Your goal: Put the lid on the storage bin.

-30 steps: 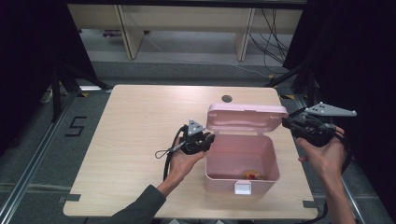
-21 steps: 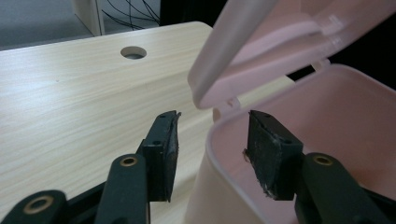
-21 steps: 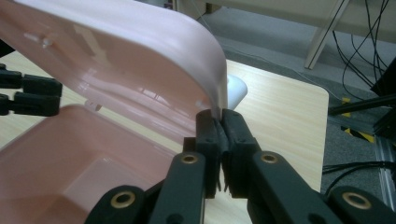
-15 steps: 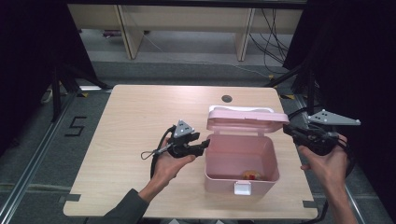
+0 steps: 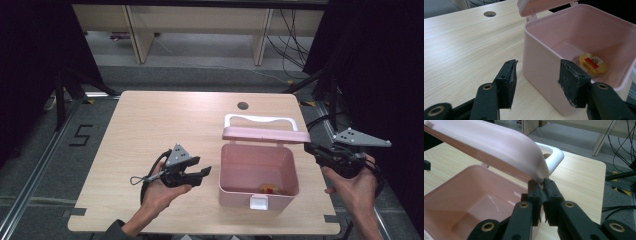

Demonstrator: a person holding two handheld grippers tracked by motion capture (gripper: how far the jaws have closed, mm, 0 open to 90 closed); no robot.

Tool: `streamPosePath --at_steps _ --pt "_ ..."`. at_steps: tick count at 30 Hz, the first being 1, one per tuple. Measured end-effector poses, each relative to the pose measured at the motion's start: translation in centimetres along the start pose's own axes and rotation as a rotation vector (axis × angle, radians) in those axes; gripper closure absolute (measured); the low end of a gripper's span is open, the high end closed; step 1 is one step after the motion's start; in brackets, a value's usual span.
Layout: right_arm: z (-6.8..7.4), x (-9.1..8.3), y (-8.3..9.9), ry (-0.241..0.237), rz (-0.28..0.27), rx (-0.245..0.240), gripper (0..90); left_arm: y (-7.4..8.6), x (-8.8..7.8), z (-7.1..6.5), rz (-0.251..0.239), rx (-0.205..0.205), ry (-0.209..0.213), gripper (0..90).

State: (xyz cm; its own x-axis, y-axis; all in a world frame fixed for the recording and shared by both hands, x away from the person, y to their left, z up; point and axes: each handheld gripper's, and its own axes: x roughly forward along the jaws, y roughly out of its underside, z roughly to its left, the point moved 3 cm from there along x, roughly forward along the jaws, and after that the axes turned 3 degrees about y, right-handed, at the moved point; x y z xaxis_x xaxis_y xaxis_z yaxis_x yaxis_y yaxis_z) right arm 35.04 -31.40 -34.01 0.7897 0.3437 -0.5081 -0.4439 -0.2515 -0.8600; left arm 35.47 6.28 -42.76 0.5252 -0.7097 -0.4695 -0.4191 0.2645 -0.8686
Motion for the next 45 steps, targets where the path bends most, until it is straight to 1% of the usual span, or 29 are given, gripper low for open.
streamPosePath --at_steps 1,3,4,5,6,7,8,9,10,11,12,13,15,16,19,23,25,28,30,32,34,35,38,39,40,42,43,44,45 --pt "0.1 -0.1 0.2 -0.004 -0.002 0.001 84.9 0.4 -0.7 -0.1 0.003 0.0 0.01 47.0" --pt "0.2 -0.2 0.3 -0.006 0.003 0.016 84.7 0.6 -1.0 -0.1 0.003 0.003 0.008 46.6" --pt "0.1 -0.2 0.4 -0.007 0.002 -0.008 84.7 0.7 -1.2 -0.1 -0.004 0.002 0.018 46.4" --pt "0.3 -0.2 0.5 -0.014 0.0 0.009 84.7 1.1 -1.8 -0.2 -0.007 0.002 0.02 46.1" --pt "0.4 -0.3 0.6 -0.007 0.004 0.021 84.6 1.1 -1.8 -0.2 -0.007 0.002 0.02 45.8" --pt "0.2 -0.3 0.7 -0.009 -0.005 -0.003 84.5 1.4 -2.2 -0.2 -0.008 -0.001 0.029 45.7" --pt "0.5 -0.4 0.9 -0.013 0.01 0.022 84.4 1.6 -2.5 -0.2 0.001 0.0 0.019 45.6" --pt "0.3 -0.5 1.0 -0.009 0.003 0.0 84.3 1.9 -2.6 -0.2 0.0 0.0 0.027 45.5" --pt "0.3 -0.5 1.0 -0.009 0.003 0.0 84.3 1.9 -2.6 -0.2 0.0 0.0 0.027 45.4" --pt "0.6 -0.6 1.2 -0.015 0.01 0.02 84.2 2.4 -3.0 -0.2 0.012 0.003 0.019 45.3" --pt "0.5 -0.6 1.4 -0.027 0.01 0.001 84.1 2.4 -3.0 -0.2 0.012 0.003 0.019 45.2" --pt "0.7 -0.7 1.5 -0.027 0.02 0.025 84.1 2.9 -3.3 -0.2 0.01 -0.001 0.021 45.1" --pt "0.7 -0.8 1.7 -0.027 0.01 -0.004 84.0 3.4 -3.6 -0.2 0.016 -0.002 0.025 44.9" --pt "0.7 -0.8 1.7 -0.027 0.01 -0.004 84.0 3.4 -3.6 -0.2 0.016 -0.002 0.025 44.9" --pt "1.1 -1.1 2.2 -0.034 0.025 0.035 83.8 4.4 -4.3 -0.4 0.03 0.012 0.015 44.9" --pt "1.0 -1.2 2.6 -0.038 0.02 0.007 83.6 5.4 -4.8 -0.8 0.038 0.007 0.027 44.4" --pt "1.2 -1.3 2.9 -0.045 0.025 0.008 83.3 5.6 -4.8 -0.8 0.032 0.005 0.038 44.2" --pt "1.4 -1.5 3.4 -0.051 0.028 0.03 83.2 6.3 -5.2 -1.2 0.043 0.009 0.035 43.8" --pt "1.4 -1.6 3.5 -0.055 0.026 0.013 83.0 6.4 -5.2 -1.2 0.046 0.012 0.035 43.0" --pt "1.7 -1.8 4.0 -0.073 0.026 0.034 82.4 6.8 -5.4 -1.3 0.046 0.016 0.033 42.6" --pt "1.6 -1.9 4.2 -0.064 0.031 0.024 82.4 6.9 -5.4 -1.3 0.038 0.012 0.034 41.7" --pt "1.7 -1.8 4.6 -0.08 0.026 0.01 82.2 7.0 -5.5 -1.3 0.039 0.014 0.036 41.3" --pt "1.7 -1.8 5.1 -0.076 0.034 0.005 82.1 7.4 -5.6 -1.5 0.041 0.008 0.039 38.9" --pt "2.1 -1.9 5.6 -0.09 0.054 0.039 82.2 7.6 -5.6 -1.5 0.042 0.0 0.041 38.5" --pt "2.1 -1.9 5.6 -0.09 0.054 0.039 82.2 7.6 -5.6 -1.5 0.042 0.0 0.041 38.1" --pt "2.3 -1.7 6.2 -0.111 0.057 0.024 82.2 8.1 -5.7 -1.4 0.06 0.006 0.04 37.4" --pt "2.4 -1.5 6.4 -0.11 0.057 0.013 82.2 8.2 -5.7 -1.4 0.058 0.001 0.039 37.3" --pt "2.6 -1.4 6.7 -0.119 0.062 0.019 82.2 8.3 -5.6 -1.4 0.058 0.0 0.043 37.2" --pt "2.6 -1.3 6.9 -0.116 0.063 0.004 82.2 8.4 -5.6 -1.3 0.058 0.002 0.044 37.1"
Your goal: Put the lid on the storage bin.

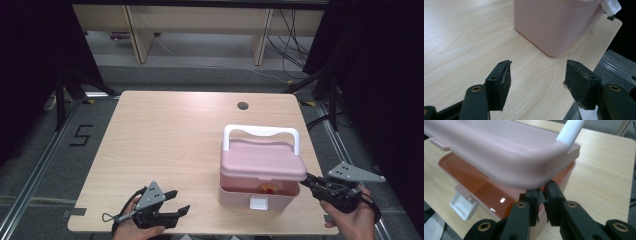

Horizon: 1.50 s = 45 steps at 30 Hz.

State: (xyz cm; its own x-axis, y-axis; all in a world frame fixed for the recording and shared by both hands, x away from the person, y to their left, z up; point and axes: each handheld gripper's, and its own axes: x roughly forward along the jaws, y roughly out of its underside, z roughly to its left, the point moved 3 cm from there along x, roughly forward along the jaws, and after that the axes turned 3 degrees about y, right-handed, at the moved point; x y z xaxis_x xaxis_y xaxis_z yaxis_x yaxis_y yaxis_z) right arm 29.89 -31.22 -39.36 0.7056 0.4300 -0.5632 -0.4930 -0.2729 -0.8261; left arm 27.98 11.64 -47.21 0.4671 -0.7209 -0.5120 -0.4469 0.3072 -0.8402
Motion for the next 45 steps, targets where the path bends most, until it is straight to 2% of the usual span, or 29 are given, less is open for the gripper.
streamPosePath --at_steps 1,3,4,5,7,10,11,14,15,17,18,21,23,24,26,29,30,31,32,33,34,37,39,40,41,42,43,44,45 --pt "0.3 0.0 0.2 -0.004 0.017 0.031 82.1 0.1 0.0 0.0 0.0 -0.004 -0.001 37.1" --pt "0.0 0.3 0.5 -0.002 0.006 0.0 81.9 0.3 -0.1 0.1 0.007 -0.005 -0.006 37.1" --pt "0.1 0.3 0.6 -0.021 0.015 0.017 81.7 0.4 -0.1 0.1 0.006 -0.008 -0.007 37.1" --pt "0.0 0.3 0.7 -0.008 0.019 0.013 81.3 0.4 -0.2 0.1 0.007 -0.006 -0.008 37.1" --pt "0.2 0.3 1.0 -0.021 0.039 0.03 79.7 0.5 -0.3 0.1 0.015 0.0 -0.009 37.1" --pt "-0.2 0.2 1.4 -0.015 0.046 0.001 78.4 0.6 -0.2 0.0 0.009 -0.004 -0.011 37.1" --pt "-0.1 0.1 1.6 -0.02 0.058 0.031 78.0 0.6 -0.2 0.0 0.009 -0.004 -0.011 37.1" --pt "-0.3 0.0 2.0 -0.017 0.064 0.021 76.6 0.7 -0.3 0.0 0.022 -0.001 -0.008 37.1" --pt "-0.2 0.0 2.2 -0.033 0.072 0.053 75.9 0.8 -0.3 0.0 0.022 -0.002 -0.009 37.1" --pt "-0.5 -0.2 2.5 -0.021 0.079 0.046 74.1 0.8 -0.2 0.0 0.006 -0.013 -0.005 37.1" --pt "-0.6 -0.3 3.0 -0.017 0.099 0.064 73.4 0.9 -0.3 0.1 0.023 -0.005 -0.008 37.1" --pt "-0.9 -0.2 3.5 -0.014 0.089 0.054 73.1 1.0 -0.3 0.2 0.026 -0.009 -0.013 37.1" --pt "-1.1 -0.3 4.1 -0.029 0.089 0.084 72.5 1.1 -0.2 0.2 0.019 -0.013 -0.01 37.1" --pt "-1.2 -0.3 4.3 -0.022 0.085 0.072 72.4 1.2 -0.2 0.3 0.025 -0.01 -0.013 37.1" --pt "-1.1 -0.3 4.6 -0.029 0.083 0.096 72.1 1.3 -0.3 0.3 0.029 -0.014 -0.021 37.1" --pt "-1.4 -0.4 4.8 -0.019 0.074 0.073 71.0 1.4 -0.2 0.4 0.016 -0.017 -0.012 37.1" --pt "-1.3 -0.3 5.0 -0.02 0.069 0.107 69.8 1.4 -0.2 0.4 0.004 -0.019 -0.015 37.0" --pt "-1.3 -0.3 5.0 -0.02 0.069 0.107 69.8 1.4 -0.2 0.4 0.004 -0.019 -0.015 36.8" --pt "-1.3 -0.4 5.3 -0.017 0.075 0.113 67.0 1.4 -0.4 0.5 -0.004 -0.006 -0.031 36.4" --pt "-1.5 -0.3 5.4 -0.009 0.063 0.091 65.3 1.4 -0.4 0.5 -0.009 0.003 -0.028 35.8" --pt "-1.3 -0.3 5.5 -0.012 0.066 0.107 63.1 1.4 -0.4 0.5 -0.02 0.009 -0.029 34.9" --pt "-1.3 -0.2 6.0 -0.005 0.059 0.096 55.9 1.6 -0.6 0.5 -0.033 0.015 -0.029 32.1" --pt "-1.1 -0.1 6.2 -0.008 0.062 0.113 53.2 1.6 -0.7 0.6 -0.032 0.025 -0.032 30.8" --pt "-1.4 0.2 6.7 0.005 0.057 0.084 51.0 1.8 -0.8 0.5 -0.036 0.025 -0.039 30.4" --pt "-1.2 0.2 7.0 -0.001 0.07 0.104 48.9 1.8 -0.8 0.5 -0.036 0.025 -0.039 29.5" --pt "-1.3 0.4 7.3 0.004 0.066 0.09 46.4 2.0 -0.9 0.7 -0.026 0.052 -0.052 28.6" --pt "-1.3 0.4 7.3 0.004 0.066 0.09 46.4 2.0 -0.9 0.7 -0.026 0.052 -0.052 28.1" --pt "-1.0 0.5 7.6 -0.006 0.067 0.128 43.5 2.0 -0.9 0.5 -0.044 0.04 -0.042 28.1" --pt "-1.1 0.6 7.9 0.0 0.085 0.127 41.4 2.1 -0.9 0.5 -0.042 0.043 -0.042 27.6"
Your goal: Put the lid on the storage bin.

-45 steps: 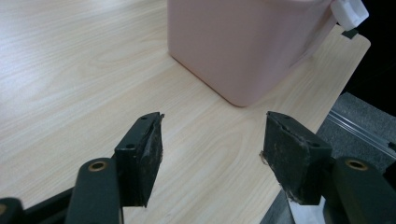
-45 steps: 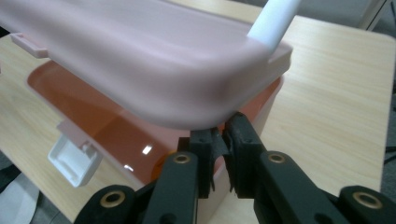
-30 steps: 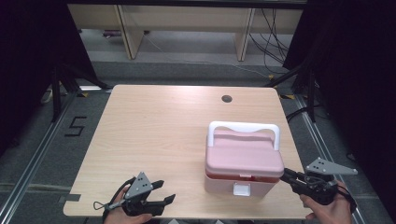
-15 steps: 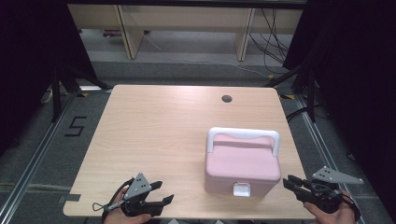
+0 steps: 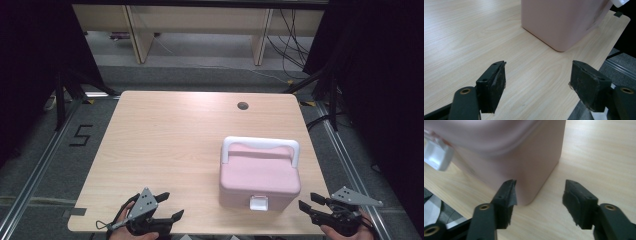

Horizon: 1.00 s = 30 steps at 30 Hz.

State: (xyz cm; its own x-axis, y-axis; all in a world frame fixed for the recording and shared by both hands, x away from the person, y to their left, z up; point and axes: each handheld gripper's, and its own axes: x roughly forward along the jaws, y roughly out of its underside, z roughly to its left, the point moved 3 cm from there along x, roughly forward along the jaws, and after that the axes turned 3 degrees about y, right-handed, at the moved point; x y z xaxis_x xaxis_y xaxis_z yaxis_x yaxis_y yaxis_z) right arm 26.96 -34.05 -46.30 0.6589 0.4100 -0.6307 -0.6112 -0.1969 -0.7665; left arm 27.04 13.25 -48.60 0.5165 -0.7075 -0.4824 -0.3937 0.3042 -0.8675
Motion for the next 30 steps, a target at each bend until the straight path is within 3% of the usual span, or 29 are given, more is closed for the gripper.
streamPosePath --at_steps 1,2,4,5,8,9,10,14,15,17,23,24,25,27,28,29,30 --pt "0.0 0.2 0.4 0.002 0.01 0.014 37.2 0.1 -0.1 -0.1 0.005 -0.002 -0.011 26.3" --pt "-0.3 0.5 0.6 0.008 -0.004 -0.017 36.0 0.1 -0.1 -0.1 0.005 -0.002 -0.011 26.0" --pt "-0.4 0.6 0.9 0.01 0.007 -0.022 34.3 0.2 -0.2 -0.2 -0.006 -0.007 -0.001 25.2" --pt "-0.2 0.6 1.1 0.005 0.016 0.007 32.5 0.2 -0.3 -0.2 -0.005 -0.005 -0.003 24.6" --pt "-0.4 0.7 1.3 0.026 0.004 -0.03 28.5 0.3 -0.5 -0.3 -0.01 -0.005 -0.002 23.7" --pt "0.0 0.7 1.4 0.02 0.017 0.013 25.9 0.3 -0.6 -0.3 -0.011 -0.003 0.0 23.2" --pt "-0.3 0.9 1.4 0.034 0.006 -0.024 24.0 0.4 -0.6 -0.3 -0.01 -0.002 -0.002 22.9" --pt "-0.4 0.9 1.7 0.046 0.008 -0.033 19.4 0.5 -0.7 -0.5 -0.015 -0.008 0.003 22.2" --pt "-0.1 0.8 1.9 0.04 0.018 0.004 19.1 0.5 -0.8 -0.5 -0.012 -0.007 0.004 22.1" --pt "-0.4 0.9 2.0 0.048 0.008 -0.042 19.0 0.5 -0.8 -0.5 -0.018 -0.015 0.003 21.8" --pt "-0.6 0.9 2.4 0.046 0.025 -0.05 19.3 0.7 -0.9 -0.6 -0.021 -0.014 0.005 20.9" --pt "-0.3 0.8 2.6 0.051 0.036 -0.012 19.4 0.7 -0.9 -0.6 -0.025 -0.016 0.008 20.8" --pt "-0.7 0.9 2.6 0.061 0.022 -0.053 19.5 0.8 -0.9 -0.7 -0.029 -0.021 0.01 20.7" --pt "-0.4 0.8 2.8 0.055 0.035 -0.023 19.9 0.8 -1.0 -0.7 -0.018 -0.012 0.007 20.5" --pt "-0.4 0.8 2.8 0.055 0.035 -0.023 19.9 0.8 -1.0 -0.7 -0.018 -0.012 0.007 20.3" --pt "-0.7 0.8 2.9 0.071 0.032 -0.055 20.0 0.9 -1.0 -0.8 -0.021 -0.013 0.007 20.3" --pt "-0.6 0.7 3.1 0.067 0.043 -0.03 20.1 0.9 -1.0 -0.8 -0.021 -0.013 0.007 20.2"
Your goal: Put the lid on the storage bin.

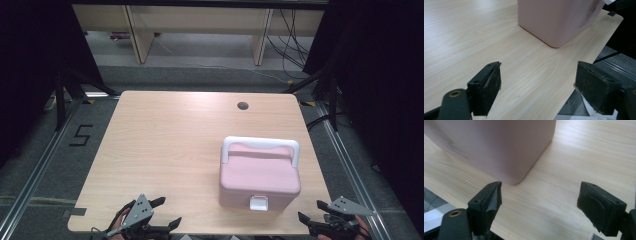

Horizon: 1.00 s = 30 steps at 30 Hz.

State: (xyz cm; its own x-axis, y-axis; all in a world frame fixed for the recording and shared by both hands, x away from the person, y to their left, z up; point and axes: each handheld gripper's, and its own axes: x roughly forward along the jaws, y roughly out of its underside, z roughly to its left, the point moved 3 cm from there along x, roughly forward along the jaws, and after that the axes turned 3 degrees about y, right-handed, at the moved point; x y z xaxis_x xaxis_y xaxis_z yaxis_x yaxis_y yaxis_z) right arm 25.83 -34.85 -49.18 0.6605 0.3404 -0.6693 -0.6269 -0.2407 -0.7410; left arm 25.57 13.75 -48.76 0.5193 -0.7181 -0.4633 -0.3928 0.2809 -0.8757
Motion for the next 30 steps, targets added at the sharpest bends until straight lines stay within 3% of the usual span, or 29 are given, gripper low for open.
streamPosePath --at_steps 1,2,7,8,9,10,11,13,15,17,18,19,21,28,29,30 --pt "-0.3 0.0 0.0 0.014 -0.007 -0.034 20.2 0.0 0.0 0.0 0.0 0.0 0.0 20.2" --pt "-0.2 0.0 0.2 0.011 0.004 -0.009 20.2 0.1 0.0 0.0 0.003 0.006 0.002 20.1" --pt "-0.6 0.0 0.5 0.022 0.0 -0.04 20.6 0.2 -0.1 -0.1 0.006 0.01 -0.002 19.9" --pt "-0.6 0.0 0.5 0.022 0.0 -0.04 20.6 0.2 -0.1 -0.1 0.006 0.01 -0.002 19.9" --pt "-0.3 0.0 0.7 0.015 0.017 -0.003 20.6 0.2 -0.1 -0.1 0.001 0.011 0.003 19.9" --pt "-0.7 0.1 0.7 0.026 0.006 -0.041 20.6 0.2 -0.1 -0.1 0.002 0.013 0.004 19.9" --pt "-0.5 0.0 0.9 0.023 0.017 -0.003 20.6 0.2 -0.1 -0.1 0.002 0.014 0.004 19.8" --pt "-0.7 0.1 0.9 0.025 0.012 -0.031 20.7 0.3 -0.1 -0.1 0.005 0.015 0.004 19.7" --pt "-0.8 0.1 0.9 0.027 0.011 -0.033 20.7 0.3 -0.1 -0.1 0.006 0.016 0.004 19.7" --pt "-0.4 0.1 1.1 0.019 0.027 0.01 20.7 0.3 -0.1 -0.1 0.009 0.02 0.007 19.7" --pt "-0.5 0.1 1.1 0.021 0.026 0.009 20.7 0.3 -0.2 -0.1 0.007 0.02 0.005 19.7" --pt "-0.8 0.1 1.1 0.031 0.017 -0.028 20.6 0.2 -0.2 -0.1 0.005 0.019 0.005 19.7" --pt "-0.7 0.1 1.1 0.025 0.022 -0.013 20.7 0.2 -0.2 -0.1 0.004 0.017 0.004 19.7" --pt "-0.8 0.2 1.2 0.031 0.016 -0.025 20.9 0.2 -0.2 -0.1 0.004 0.018 0.003 19.7" --pt "-0.6 0.1 1.3 0.025 0.028 0.01 20.9 0.2 -0.2 -0.1 0.005 0.018 0.003 19.7" --pt "-0.6 0.1 1.3 0.024 0.03 0.015 20.8 0.3 -0.2 -0.1 0.004 0.017 0.002 19.7"
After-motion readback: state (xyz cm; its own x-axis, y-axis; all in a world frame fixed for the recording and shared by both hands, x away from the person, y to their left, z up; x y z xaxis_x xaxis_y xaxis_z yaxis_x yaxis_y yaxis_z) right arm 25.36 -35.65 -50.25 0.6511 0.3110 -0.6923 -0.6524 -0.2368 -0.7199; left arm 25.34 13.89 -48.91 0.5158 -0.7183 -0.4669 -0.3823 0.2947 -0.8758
